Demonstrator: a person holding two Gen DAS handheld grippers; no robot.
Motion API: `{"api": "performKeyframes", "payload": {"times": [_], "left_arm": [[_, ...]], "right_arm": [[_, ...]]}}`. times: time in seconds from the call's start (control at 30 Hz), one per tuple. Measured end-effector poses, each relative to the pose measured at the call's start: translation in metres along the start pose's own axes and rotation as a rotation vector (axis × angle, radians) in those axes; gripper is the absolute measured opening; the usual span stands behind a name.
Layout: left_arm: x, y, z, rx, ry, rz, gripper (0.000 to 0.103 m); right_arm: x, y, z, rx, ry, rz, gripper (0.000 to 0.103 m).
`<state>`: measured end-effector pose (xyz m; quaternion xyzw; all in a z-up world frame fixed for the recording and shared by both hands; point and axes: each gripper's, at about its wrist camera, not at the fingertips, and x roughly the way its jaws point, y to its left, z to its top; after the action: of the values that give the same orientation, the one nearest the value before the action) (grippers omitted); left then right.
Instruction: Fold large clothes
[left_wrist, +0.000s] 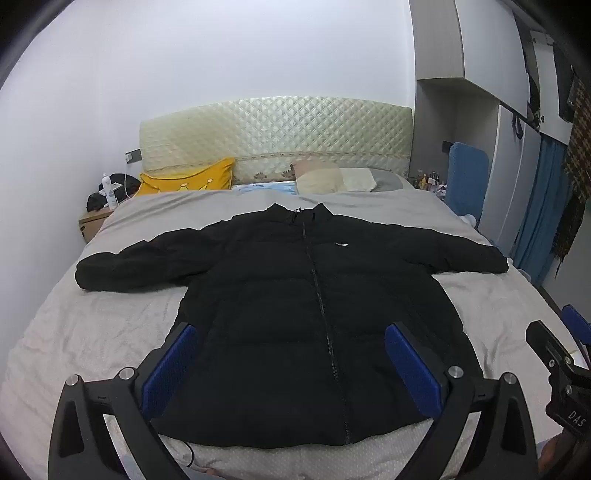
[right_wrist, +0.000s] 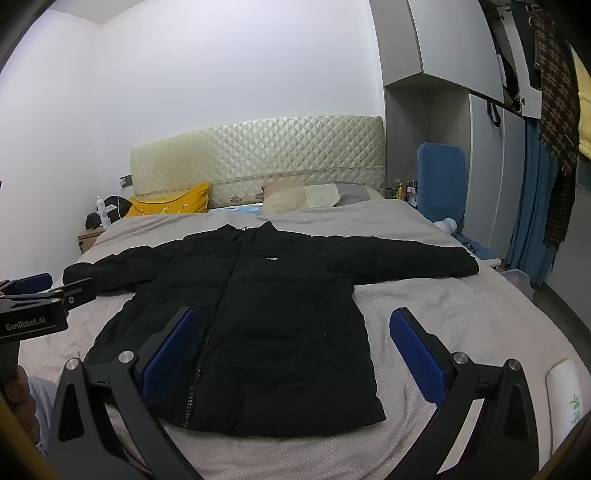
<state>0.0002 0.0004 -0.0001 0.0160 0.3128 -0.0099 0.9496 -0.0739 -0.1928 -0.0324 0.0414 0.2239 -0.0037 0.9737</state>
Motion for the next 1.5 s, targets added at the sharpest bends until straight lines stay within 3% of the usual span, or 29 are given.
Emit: {"api": "performKeyframes", "payload": {"times": [1.5], "left_arm": [[0.009,0.008,-0.004,-0.02,0.028,-0.016,0.102]], "right_arm": [[0.008,-0.003,-0.005,0.001,0.034,-0.006,0.103]]}}
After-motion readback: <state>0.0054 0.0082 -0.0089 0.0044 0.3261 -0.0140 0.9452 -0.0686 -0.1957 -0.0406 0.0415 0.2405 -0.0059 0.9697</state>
